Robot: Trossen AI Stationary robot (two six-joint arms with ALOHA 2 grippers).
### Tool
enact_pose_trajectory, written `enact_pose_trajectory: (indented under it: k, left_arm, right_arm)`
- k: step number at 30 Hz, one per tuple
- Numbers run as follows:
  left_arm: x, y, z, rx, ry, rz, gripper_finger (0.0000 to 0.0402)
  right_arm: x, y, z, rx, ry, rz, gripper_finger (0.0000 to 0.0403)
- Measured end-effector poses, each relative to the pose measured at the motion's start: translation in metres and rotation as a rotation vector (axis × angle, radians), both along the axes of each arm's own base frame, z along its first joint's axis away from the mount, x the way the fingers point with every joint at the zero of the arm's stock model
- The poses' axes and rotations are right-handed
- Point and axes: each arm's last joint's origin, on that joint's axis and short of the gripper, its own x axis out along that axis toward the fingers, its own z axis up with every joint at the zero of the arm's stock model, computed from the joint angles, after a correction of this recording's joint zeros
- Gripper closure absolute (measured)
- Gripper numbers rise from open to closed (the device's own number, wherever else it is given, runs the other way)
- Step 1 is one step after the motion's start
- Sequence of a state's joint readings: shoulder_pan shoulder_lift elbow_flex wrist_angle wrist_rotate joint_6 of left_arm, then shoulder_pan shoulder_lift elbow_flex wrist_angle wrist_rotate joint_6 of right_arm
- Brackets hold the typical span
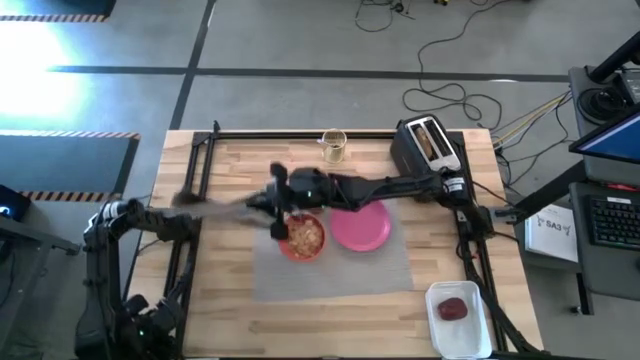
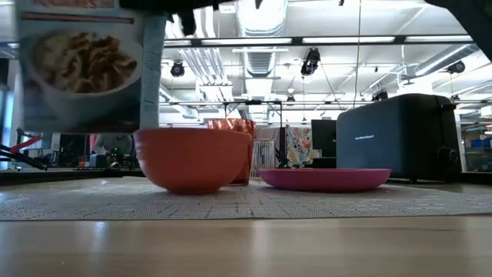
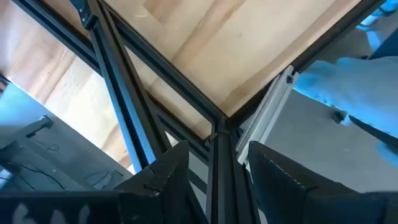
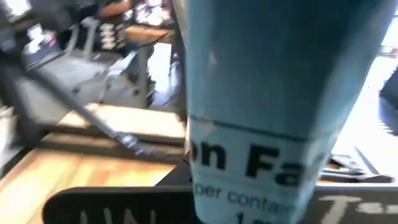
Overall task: Arrange a breakfast setting
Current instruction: Pour the cereal from the blue cereal box into the orange bowl
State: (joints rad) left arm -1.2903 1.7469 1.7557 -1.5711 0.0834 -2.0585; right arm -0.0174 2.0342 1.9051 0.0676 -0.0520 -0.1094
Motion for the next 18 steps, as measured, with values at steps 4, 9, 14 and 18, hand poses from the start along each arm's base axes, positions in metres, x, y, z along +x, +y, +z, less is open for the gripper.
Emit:
enact_pose_trajectory:
  k: [4, 9, 14, 18]
  left_arm:
    - [0.001, -0.004, -0.008, 0.029, 0.005, -0.015, 0.0253]
    - [0.006, -0.002, -0.010, 0.064, -0.093, -0.019, 0.0254]
    - [0.015, 0.002, -0.008, 0.110, -0.249, -0.051, 0.0254]
    - [0.028, 0.007, -0.006, 0.167, -0.365, -0.137, 0.0254]
  right_arm:
    - [-0.002, -0.038, 0.003, 0.058, -0.031, -0.085, 0.0395]
    - [-0.006, -0.074, 0.004, 0.078, -0.042, -0.164, 0.0395]
    - [-0.009, -0.096, 0.006, 0.094, -0.070, -0.183, 0.0395]
    - [-0.001, -0.108, -0.007, 0.136, -0.140, -0.140, 0.0395]
